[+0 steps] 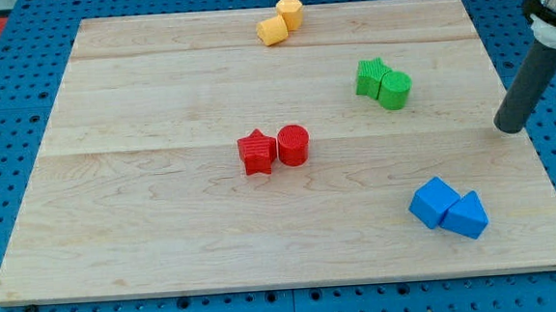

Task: Move green blocks to the top of blue blocks

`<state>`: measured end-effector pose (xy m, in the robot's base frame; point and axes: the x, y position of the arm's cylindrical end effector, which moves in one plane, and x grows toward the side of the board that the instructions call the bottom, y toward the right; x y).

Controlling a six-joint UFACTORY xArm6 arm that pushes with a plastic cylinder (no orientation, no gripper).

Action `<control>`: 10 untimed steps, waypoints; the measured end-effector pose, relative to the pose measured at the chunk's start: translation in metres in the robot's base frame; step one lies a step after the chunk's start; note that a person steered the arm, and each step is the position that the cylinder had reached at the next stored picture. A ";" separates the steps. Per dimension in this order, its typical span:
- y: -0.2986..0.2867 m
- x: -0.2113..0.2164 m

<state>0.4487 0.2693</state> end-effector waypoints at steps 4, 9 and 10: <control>-0.104 -0.150; -0.147 -0.094; -0.143 -0.076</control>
<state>0.3727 0.1266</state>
